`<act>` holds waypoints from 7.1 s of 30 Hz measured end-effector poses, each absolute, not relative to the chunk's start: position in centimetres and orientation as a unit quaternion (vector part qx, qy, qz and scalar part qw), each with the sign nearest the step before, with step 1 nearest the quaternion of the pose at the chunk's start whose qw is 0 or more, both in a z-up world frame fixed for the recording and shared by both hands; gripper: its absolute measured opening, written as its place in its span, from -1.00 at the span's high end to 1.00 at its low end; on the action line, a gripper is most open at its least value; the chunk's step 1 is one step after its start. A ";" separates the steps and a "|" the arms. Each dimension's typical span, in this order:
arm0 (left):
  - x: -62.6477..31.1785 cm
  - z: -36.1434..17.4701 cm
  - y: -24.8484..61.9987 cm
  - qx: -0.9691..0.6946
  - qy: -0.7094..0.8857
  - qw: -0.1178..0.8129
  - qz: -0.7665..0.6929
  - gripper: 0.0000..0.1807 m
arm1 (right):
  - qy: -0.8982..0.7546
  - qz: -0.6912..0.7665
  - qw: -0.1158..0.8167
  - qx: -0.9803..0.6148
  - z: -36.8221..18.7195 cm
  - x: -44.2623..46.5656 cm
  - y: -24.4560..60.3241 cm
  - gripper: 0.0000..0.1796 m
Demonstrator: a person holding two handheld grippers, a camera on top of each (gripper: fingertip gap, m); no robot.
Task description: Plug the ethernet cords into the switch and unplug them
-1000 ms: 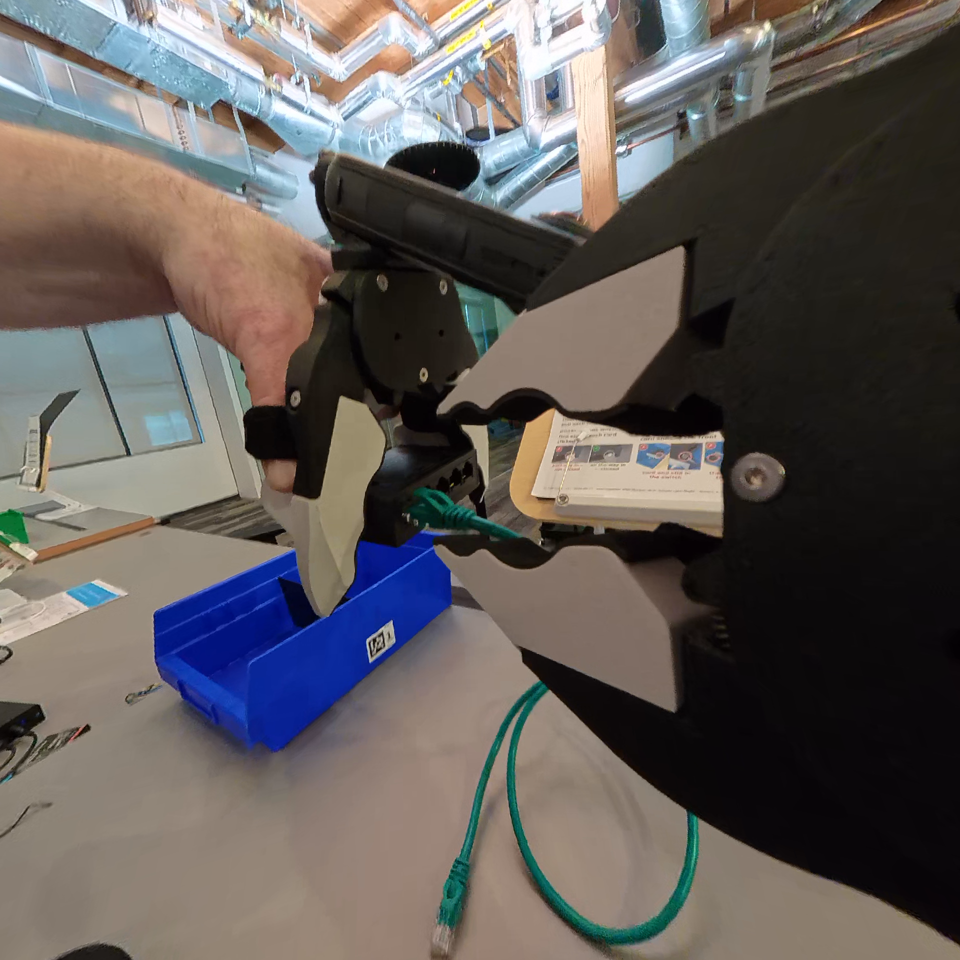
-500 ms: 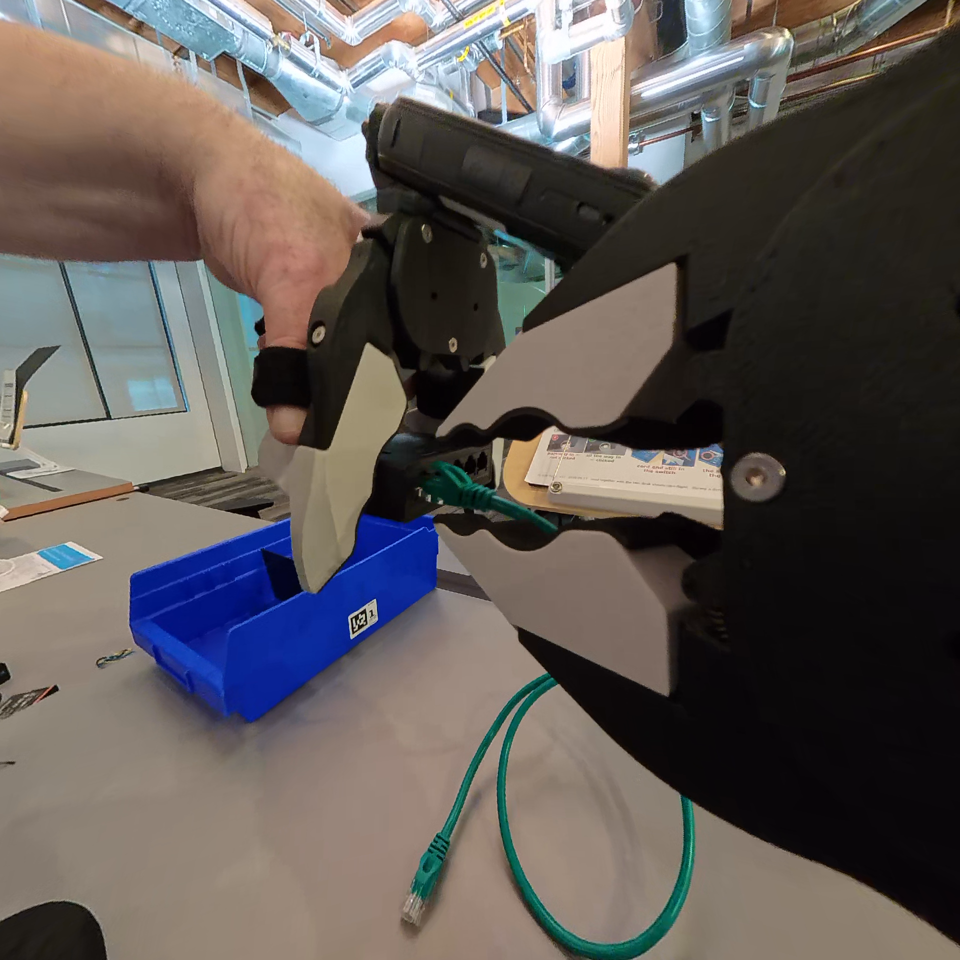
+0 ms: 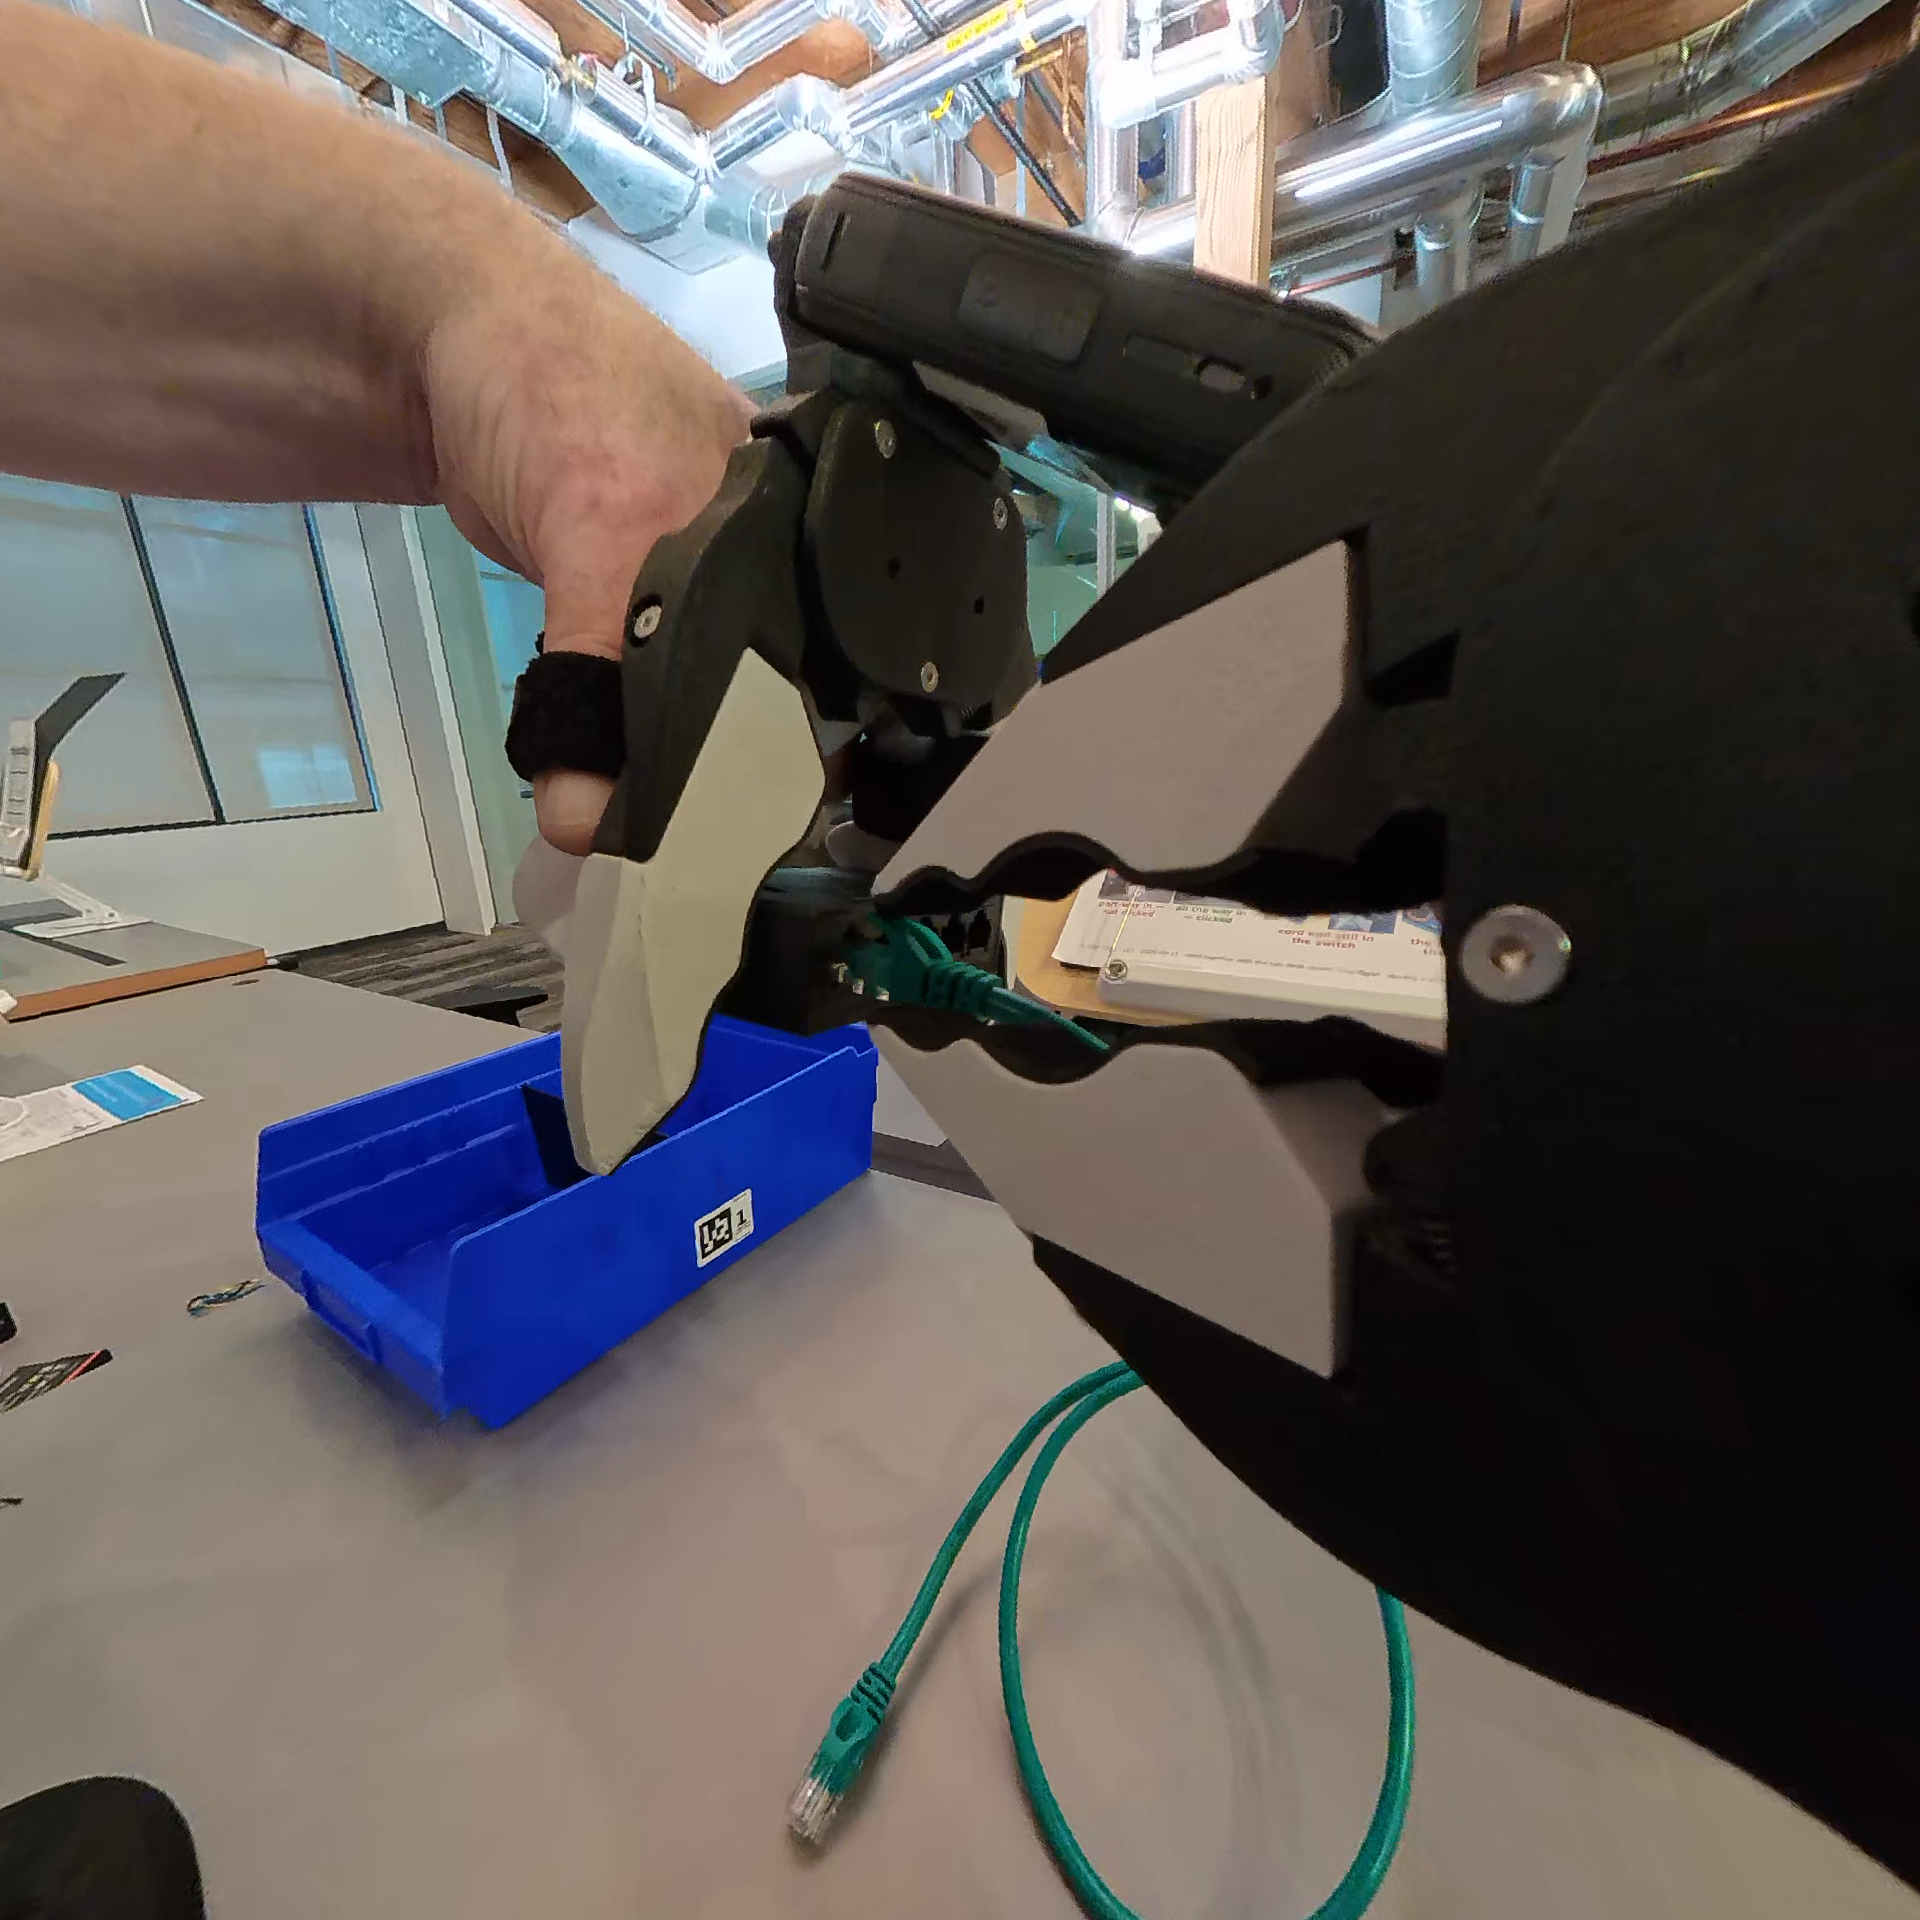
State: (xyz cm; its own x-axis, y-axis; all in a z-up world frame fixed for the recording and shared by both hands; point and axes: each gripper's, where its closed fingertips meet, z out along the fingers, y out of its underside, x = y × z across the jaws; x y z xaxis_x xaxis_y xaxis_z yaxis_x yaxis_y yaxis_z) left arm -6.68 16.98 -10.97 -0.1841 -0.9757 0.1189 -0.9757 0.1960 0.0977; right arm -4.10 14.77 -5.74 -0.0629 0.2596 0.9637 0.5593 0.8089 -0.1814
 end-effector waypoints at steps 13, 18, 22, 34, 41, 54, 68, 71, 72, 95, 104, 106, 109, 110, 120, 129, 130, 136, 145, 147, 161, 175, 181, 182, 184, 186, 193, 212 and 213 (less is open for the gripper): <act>-6.3 -10.8 16.4 0.627 -0.774 0.088 0.001 -0.39 | -0.728 -0.099 0.612 -0.292 -5.9 -4.1 14.3 0.81; -6.0 -10.7 16.5 0.628 -0.774 0.087 0.003 -0.39 | -0.725 -0.104 0.614 -0.294 -5.7 -3.8 14.5 0.83; -5.9 -10.6 16.4 0.628 -0.773 0.089 0.007 -0.39 | -0.726 -0.102 0.609 -0.303 -5.7 -3.7 14.5 0.84; -5.8 -10.7 16.2 0.634 -0.766 0.106 0.023 -0.39 | -0.723 -0.085 0.606 -0.322 -5.5 -3.5 14.7 0.75; -5.0 -10.4 16.4 0.637 -0.763 0.104 0.032 -0.39 | -0.721 -0.089 0.604 -0.328 -5.2 -3.0 14.7 0.81; -4.7 -10.5 16.4 0.636 -0.763 0.106 0.037 -0.39 | -0.724 -0.092 0.597 -0.334 -5.3 -2.6 14.8 0.85; -4.4 -11.0 16.3 0.634 -0.765 0.105 0.045 -0.39 | -0.727 -0.087 0.572 -0.369 -5.8 -2.2 14.9 0.89; -4.4 -11.1 16.3 0.634 -0.764 0.106 0.050 -0.39 | -0.726 -0.090 0.570 -0.373 -5.8 -2.3 14.9 0.89; -4.4 -11.1 16.3 0.635 -0.764 0.105 0.053 -0.39 | -0.727 -0.089 0.569 -0.374 -5.9 -2.3 14.9 0.89; -7.1 -11.9 18.1 0.669 -0.738 0.068 0.054 -0.40 | -0.691 -0.103 0.594 -0.399 -2.4 2.3 15.5 0.89; -5.9 -14.0 18.9 0.676 -0.731 -0.031 0.091 -0.39 | -0.657 -0.098 0.625 -0.410 0.0 4.4 15.9 0.89; -5.6 -15.3 18.6 0.670 -0.736 -0.028 0.096 -0.39 | -0.653 -0.096 0.628 -0.412 0.4 4.8 16.0 0.89; -5.5 -17.2 18.2 0.659 -0.747 -0.016 0.087 -0.39 | -0.646 -0.093 0.636 -0.413 1.8 5.5 16.2 0.88; -5.4 -17.8 18.1 0.656 -0.750 -0.013 0.084 -0.39 | -0.645 -0.099 0.635 -0.413 2.3 5.8 16.2 0.88; -5.4 -21.7 17.8 0.644 -0.760 -0.019 0.082 -0.39 | -0.622 -0.153 0.638 -0.429 9.1 12.1 16.2 0.89; -2.3 -23.9 18.0 0.624 -0.768 -0.085 0.115 -0.39 | -0.567 -0.286 0.580 -0.510 14.4 25.0 18.6 0.89; -1.7 -23.8 17.6 0.618 -0.769 -0.096 0.132 -0.39 | -0.560 -0.292 0.576 -0.518 14.5 26.5 18.7 0.89; 0.3 -23.5 18.5 0.616 -0.751 -0.168 0.170 -0.39 | -0.511 -0.326 0.540 -0.584 12.5 35.2 19.3 0.88; -0.6 -23.5 19.1 0.621 -0.742 -0.179 0.177 -0.39 | -0.447 -0.307 0.493 -0.680 2.6 44.1 19.3 0.88; -0.6 -23.7 19.0 0.620 -0.744 -0.175 0.178 -0.39 | -0.437 -0.300 0.485 -0.695 0.4 45.1 19.2 0.88; -0.4 -24.5 19.0 0.619 -0.746 -0.169 0.178 -0.39 | -0.424 -0.245 0.312 -0.814 -17.9 48.4 20.6 0.87; -0.3 -24.9 19.2 0.619 -0.745 -0.169 0.180 -0.39 | -0.436 -0.110 0.201 -0.870 -17.8 45.8 19.0 -0.03; -0.2 -24.7 19.0 0.617 -0.747 -0.170 0.182 -0.39 | -0.412 -0.099 0.211 -0.881 -17.9 45.3 20.9 0.78; -0.2 -24.8 19.0 0.617 -0.747 -0.170 0.183 -0.39 | -0.413 -0.109 0.219 -0.878 -18.0 45.4 21.6 0.89; -0.1 -24.8 19.0 0.617 -0.746 -0.169 0.184 -0.39 | -0.391 -0.148 0.224 -0.881 -18.0 46.6 23.5 0.93; -0.1 -25.0 19.0 0.618 -0.746 -0.168 0.181 -0.39 | -0.356 -0.147 0.245 -0.890 -18.2 47.1 25.3 0.89; -0.1 -24.6 19.0 0.616 -0.742 -0.171 0.202 -0.39 | -0.392 -0.190 0.339 -0.834 -13.3 42.7 25.8 0.47; 1.3 -21.6 15.1 0.545 -0.761 -0.179 0.303 -0.39 | -0.795 -0.104 0.447 -0.397 -16.6 0.8 14.9 0.25; 1.5 -21.5 14.8 0.540 -0.764 -0.178 0.304 -0.39 | -0.802 -0.101 0.440 -0.392 -17.0 0.3 15.0 0.26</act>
State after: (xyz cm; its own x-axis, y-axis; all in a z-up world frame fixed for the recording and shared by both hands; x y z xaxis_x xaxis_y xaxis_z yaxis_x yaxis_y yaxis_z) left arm 1.47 14.77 -21.49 -0.3529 -0.9340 0.0563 -0.7171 0.2314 -0.6574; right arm 0.28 15.01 -17.02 -0.3067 0.5399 0.7839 0.7169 0.6728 -0.1829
